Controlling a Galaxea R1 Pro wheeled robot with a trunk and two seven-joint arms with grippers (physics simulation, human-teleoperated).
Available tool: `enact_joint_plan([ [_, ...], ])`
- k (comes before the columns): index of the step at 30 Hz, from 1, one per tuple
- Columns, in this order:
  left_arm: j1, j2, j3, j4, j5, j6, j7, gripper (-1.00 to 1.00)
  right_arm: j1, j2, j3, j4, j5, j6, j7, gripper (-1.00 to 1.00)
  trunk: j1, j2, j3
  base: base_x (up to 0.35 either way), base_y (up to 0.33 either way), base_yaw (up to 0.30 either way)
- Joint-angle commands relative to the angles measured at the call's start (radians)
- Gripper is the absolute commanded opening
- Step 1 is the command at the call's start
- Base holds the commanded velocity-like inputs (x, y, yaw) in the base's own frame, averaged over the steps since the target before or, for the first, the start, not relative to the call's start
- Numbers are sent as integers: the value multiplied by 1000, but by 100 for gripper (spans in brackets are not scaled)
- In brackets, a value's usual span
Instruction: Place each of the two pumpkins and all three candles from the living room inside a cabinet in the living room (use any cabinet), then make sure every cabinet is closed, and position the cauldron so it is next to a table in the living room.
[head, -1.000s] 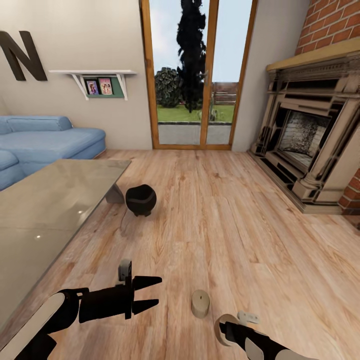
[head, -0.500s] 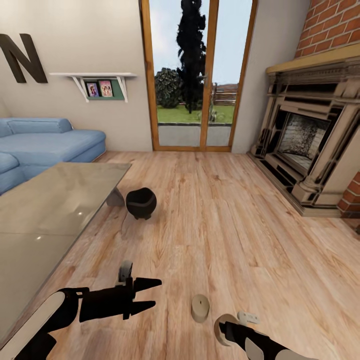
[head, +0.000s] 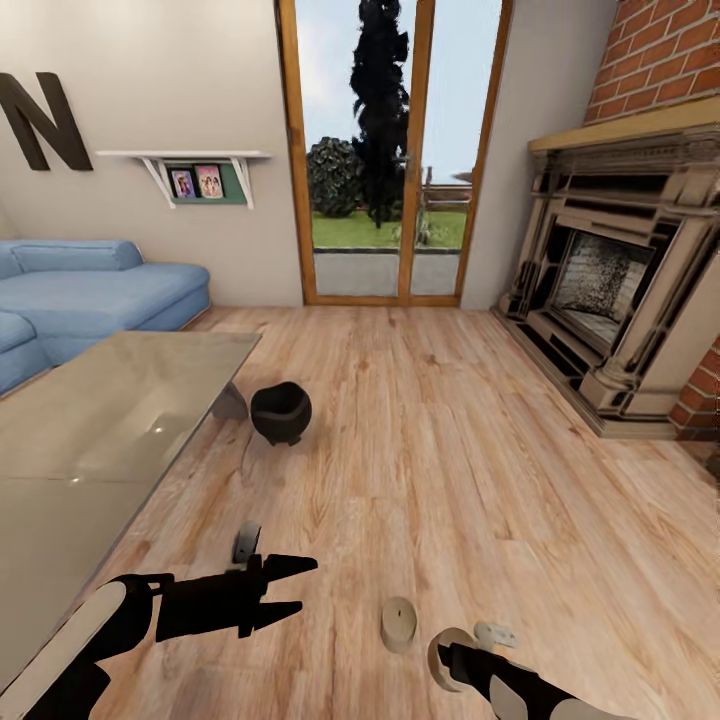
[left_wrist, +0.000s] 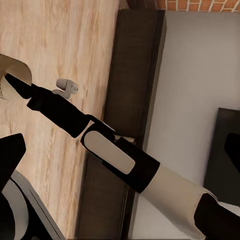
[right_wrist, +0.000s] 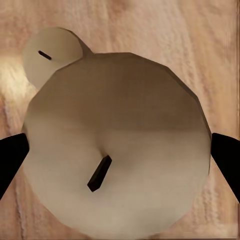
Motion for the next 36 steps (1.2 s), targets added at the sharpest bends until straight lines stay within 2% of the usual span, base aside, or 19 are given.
enact_joint_plan([
  [1,0,1,0,0,7,0,10,100,-1,0,8,2,-11,-3,5,-100,-4,7,2,0,0,-204],
  [7,-1,0,36,45,-33,0,10,100,-1,0,8,2,-13,-3,4,-100,-27,49,21,0,0,-244],
  [10,-3,-4,42,62,-93,-1,26,100,-1,0,8,2,-14,-2,3,-100,-39,70,31,0,0,-258],
  [11,-3,-7,43,64,-124,-2,46,100,-1,0,8,2,-15,-2,4,-100,-42,77,34,0,0,-259],
  [13,-3,-9,44,66,-149,-4,78,100,-1,0,7,2,-15,-2,4,-100,-50,91,40,0,0,-259],
  [16,-4,-12,62,66,-164,-6,160,100,-1,0,6,2,-15,-1,4,-100,-62,112,49,0,0,-259],
  [20,-6,-14,70,67,-177,-8,240,100,-1,0,6,2,-15,-2,5,-100,-77,140,62,0,0,-259],
  [22,-9,-18,70,66,-198,-15,271,100,-1,-1,6,2,-15,-3,4,-100,-85,154,68,0,0,-259],
  [24,-15,-42,70,67,-265,-38,328,100,-1,-1,5,2,-16,-3,5,-100,-92,168,74,0,0,-259],
  [25,-17,-59,71,67,-309,-47,364,100,-1,-1,4,2,-16,-3,4,-100,-96,175,78,0,0,-259],
  [26,-19,-71,71,67,-334,-51,387,100,-1,-1,4,2,-16,-3,5,-100,-100,182,81,0,0,-259],
  [31,-36,-120,71,84,-424,-59,506,100,-1,-1,3,2,-16,-4,9,-100,-119,217,96,0,0,-259],
  [36,-80,-158,70,192,-503,-60,534,100,-1,-1,0,-7,-18,-8,14,-100,-138,252,112,0,0,-259],
])
